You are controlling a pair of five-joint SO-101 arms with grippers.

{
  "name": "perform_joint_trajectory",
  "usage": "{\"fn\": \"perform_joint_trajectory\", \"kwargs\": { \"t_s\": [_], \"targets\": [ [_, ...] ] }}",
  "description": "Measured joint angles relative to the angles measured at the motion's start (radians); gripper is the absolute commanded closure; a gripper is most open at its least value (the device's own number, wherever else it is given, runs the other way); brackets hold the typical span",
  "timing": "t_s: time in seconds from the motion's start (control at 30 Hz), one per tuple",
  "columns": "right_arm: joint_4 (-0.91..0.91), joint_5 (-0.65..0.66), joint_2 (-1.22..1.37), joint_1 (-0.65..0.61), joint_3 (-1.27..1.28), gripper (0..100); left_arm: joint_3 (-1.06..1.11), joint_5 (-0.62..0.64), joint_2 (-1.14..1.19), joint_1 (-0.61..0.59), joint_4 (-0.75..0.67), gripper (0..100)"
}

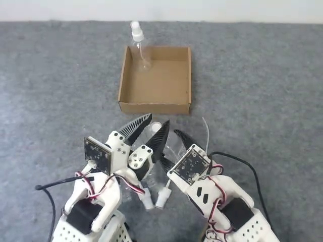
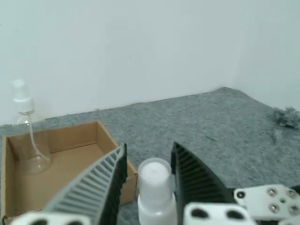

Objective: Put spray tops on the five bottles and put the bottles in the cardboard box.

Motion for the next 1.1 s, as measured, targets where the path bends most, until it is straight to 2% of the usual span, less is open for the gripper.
{"fn": "perform_joint_trajectory", "kwargs": {
  "t_s": [0.3, 0.63, 0.8, 1.1],
  "targets": [
    [0.0, -0.028, 0.0, 0.043, 0.0, 91.9, -0.052, 0.002, 0.0, -0.003, 0.106, 81],
    [0.0, -0.064, 0.0, 0.046, 0.0, 91.9, -0.118, 0.147, 0.0, -0.144, 0.106, 81],
    [0.0, -0.064, 0.0, 0.046, 0.0, 91.9, -0.121, 0.178, 0.0, -0.153, 0.106, 81],
    [0.0, -0.064, 0.0, 0.046, 0.0, 91.9, -0.023, 0.17, 0.0, -0.155, -0.02, 81]
  ]
}}
